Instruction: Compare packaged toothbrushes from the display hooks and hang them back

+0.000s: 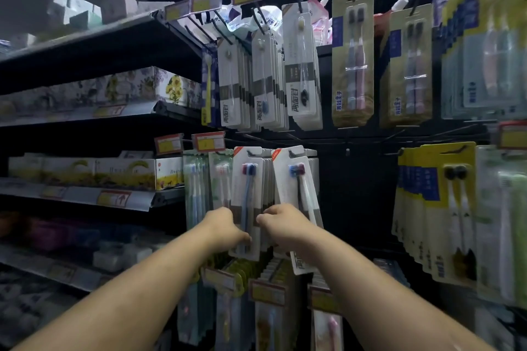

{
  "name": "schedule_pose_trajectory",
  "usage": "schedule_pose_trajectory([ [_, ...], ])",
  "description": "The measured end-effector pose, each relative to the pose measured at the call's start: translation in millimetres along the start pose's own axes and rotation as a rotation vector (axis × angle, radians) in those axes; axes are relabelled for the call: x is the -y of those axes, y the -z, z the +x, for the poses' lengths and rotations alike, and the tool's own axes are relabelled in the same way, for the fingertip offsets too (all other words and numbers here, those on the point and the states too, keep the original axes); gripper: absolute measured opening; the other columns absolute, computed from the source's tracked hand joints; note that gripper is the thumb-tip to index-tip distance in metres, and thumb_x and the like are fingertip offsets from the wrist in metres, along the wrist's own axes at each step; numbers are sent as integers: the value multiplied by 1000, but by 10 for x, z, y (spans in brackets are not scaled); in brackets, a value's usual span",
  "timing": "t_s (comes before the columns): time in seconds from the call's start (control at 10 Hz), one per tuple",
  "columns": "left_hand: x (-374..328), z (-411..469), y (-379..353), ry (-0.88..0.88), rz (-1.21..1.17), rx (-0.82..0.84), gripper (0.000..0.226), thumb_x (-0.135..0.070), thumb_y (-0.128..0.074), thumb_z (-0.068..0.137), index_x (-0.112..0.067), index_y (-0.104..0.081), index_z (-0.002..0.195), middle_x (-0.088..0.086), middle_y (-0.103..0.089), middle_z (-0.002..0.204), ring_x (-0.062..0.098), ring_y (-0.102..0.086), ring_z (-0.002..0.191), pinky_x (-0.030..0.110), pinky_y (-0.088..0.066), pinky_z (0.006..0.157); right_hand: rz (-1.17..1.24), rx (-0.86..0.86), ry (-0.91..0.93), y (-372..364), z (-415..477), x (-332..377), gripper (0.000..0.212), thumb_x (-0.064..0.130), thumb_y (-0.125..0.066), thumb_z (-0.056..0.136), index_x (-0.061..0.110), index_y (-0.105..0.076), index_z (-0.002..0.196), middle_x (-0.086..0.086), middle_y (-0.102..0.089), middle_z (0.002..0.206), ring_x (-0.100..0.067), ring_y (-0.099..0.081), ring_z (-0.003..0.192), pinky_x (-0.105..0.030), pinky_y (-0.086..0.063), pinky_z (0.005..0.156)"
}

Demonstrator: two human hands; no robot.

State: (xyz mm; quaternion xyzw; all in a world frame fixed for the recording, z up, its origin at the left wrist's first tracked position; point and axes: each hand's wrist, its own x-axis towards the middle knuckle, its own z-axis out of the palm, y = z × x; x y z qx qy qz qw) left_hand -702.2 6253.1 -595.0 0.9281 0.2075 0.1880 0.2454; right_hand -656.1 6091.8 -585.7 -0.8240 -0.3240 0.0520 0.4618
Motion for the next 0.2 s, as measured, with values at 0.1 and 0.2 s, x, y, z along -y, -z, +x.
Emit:
schedule_pose_trajectory([
  [0.1,-80,-237,107,0,208,-6,38,-41,-82,85,-15,-59,101,3,-62,98,18,-61,88,25,-47,62,-88,62,17,83,-195,53,29,27,-54,103,11,-68,123,-17,-73,110,-31,-73,99,-45,-63,87],
  [0.2,-137,-411,179,-73,290,-62,47,-46,-79,86,-19,-58,119,1,-61,108,20,-63,96,34,-57,81,-212,45,105,148,-346,132,22,26,-62,99,13,-70,115,-8,-74,100,-20,-72,82,-39,-63,75],
])
